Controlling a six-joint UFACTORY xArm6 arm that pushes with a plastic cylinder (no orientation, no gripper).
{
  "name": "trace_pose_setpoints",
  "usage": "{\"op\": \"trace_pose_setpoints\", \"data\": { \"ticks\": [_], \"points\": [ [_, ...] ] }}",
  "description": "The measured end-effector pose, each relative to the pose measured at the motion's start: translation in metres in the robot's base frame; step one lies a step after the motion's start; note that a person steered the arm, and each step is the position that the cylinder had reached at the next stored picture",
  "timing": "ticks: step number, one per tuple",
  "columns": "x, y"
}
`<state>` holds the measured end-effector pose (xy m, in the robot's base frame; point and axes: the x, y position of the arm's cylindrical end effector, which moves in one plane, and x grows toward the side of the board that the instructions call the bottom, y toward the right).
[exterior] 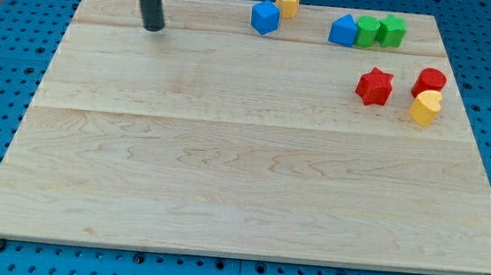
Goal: Nudge the blue cube right a bit
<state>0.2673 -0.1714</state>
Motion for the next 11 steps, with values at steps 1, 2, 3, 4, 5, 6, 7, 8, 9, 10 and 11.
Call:
{"op": "trace_pose_setpoints", "data": {
  "ticks": [1,2,3,4,5,6,7,8,9,10,11],
  "points": [
    [-0.001,-0.022],
    [-0.001,-0.024],
    [-0.001,-0.024],
    [-0.009,-0.024],
    [-0.021,-0.02],
    [-0.022,0.009],
    [-0.022,0.049],
    [-0.022,0.091],
    [-0.014,0.103],
    [-0.024,0.073],
    [-0.045,0.075]
  ]
}}
